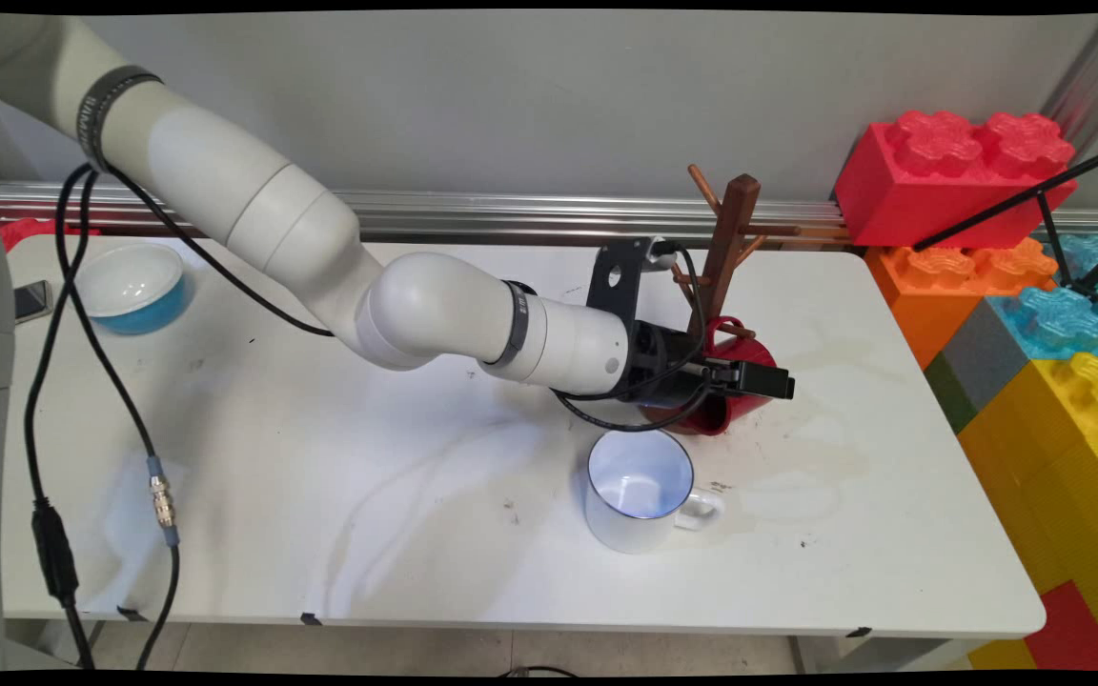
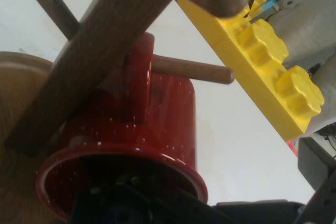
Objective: Pick up the red mug from the rack
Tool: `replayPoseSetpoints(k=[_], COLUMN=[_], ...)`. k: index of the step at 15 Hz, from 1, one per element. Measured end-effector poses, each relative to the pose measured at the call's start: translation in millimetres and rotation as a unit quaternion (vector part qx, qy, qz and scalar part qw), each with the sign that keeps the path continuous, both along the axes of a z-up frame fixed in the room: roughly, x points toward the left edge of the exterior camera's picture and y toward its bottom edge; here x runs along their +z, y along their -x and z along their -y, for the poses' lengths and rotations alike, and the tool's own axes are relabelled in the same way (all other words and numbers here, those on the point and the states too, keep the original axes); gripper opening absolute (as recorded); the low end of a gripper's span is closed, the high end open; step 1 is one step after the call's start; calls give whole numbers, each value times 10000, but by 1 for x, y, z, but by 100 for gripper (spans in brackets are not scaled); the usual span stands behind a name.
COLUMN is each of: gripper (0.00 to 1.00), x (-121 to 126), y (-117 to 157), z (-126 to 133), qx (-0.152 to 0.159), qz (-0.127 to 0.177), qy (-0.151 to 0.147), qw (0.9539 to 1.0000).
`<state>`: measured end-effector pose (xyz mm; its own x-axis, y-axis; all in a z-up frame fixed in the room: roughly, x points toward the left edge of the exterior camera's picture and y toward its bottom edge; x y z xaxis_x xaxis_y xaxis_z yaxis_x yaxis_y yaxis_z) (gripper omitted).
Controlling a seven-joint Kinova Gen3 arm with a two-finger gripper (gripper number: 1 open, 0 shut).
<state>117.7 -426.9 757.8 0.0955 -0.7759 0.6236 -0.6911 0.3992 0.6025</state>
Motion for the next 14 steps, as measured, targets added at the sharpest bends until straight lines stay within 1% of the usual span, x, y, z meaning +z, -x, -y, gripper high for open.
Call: replayPoseSetpoints(k=[7, 14], gripper=[100, 100], x=[-6, -6], y=[2, 2], z=[4, 6], qx=[-14, 89], qz=[-25, -171], qy=[-24, -115], qw=[10000, 9997])
